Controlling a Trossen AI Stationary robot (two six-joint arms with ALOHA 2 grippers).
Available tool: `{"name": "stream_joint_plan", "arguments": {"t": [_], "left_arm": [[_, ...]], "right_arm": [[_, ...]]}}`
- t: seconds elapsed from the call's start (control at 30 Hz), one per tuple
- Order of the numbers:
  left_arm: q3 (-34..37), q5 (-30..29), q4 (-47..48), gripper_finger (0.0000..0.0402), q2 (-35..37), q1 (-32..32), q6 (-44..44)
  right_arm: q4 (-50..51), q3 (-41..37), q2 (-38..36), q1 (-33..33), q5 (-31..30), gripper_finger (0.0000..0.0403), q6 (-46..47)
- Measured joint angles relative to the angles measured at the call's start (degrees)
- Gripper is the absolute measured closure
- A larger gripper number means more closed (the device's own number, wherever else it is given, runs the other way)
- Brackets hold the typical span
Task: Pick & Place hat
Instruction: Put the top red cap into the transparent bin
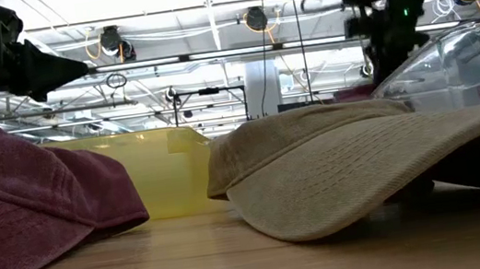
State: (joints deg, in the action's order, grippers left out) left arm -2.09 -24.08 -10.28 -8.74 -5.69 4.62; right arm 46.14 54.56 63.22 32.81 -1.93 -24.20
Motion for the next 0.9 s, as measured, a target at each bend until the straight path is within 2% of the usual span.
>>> {"name": "stream_joint_plan", "arguments": {"t": [0.13, 0.3, 0.4, 0.53, 0.7, 0.9], "left_arm": [[0.00, 0.00, 0.00, 0.0360, 0.01, -0.01, 0.00], [0.00, 0.00, 0.15, 0.0360, 0.01, 0.00, 0.00], [0.00, 0.00, 0.17, 0.0360, 0.01, 0.00, -0.54], [0.00, 0.00, 0.20, 0.0360, 0.01, -0.02, -0.79], [0.00, 0.00, 0.20, 0.0360, 0.00, -0.02, -0.94], [0.00, 0.00, 0.20, 0.0360, 0.00, -0.01, -0.71]], "right_arm": [[3.74, 5.90, -3.56, -2.96, 0.26, 0.0402, 0.37], [9.29, 12.39, -8.26, -10.44, 0.95, 0.0402, 2.31], [8.39, 13.47, -11.60, -16.18, 5.47, 0.0402, 7.32], [7.93, 12.50, -15.26, -24.31, 9.61, 0.0402, 15.16], [4.40, 8.44, -17.81, -33.64, 5.11, 0.0402, 23.49], [-2.57, 0.43, -17.94, -43.44, 3.47, 0.0403, 25.72]]}}
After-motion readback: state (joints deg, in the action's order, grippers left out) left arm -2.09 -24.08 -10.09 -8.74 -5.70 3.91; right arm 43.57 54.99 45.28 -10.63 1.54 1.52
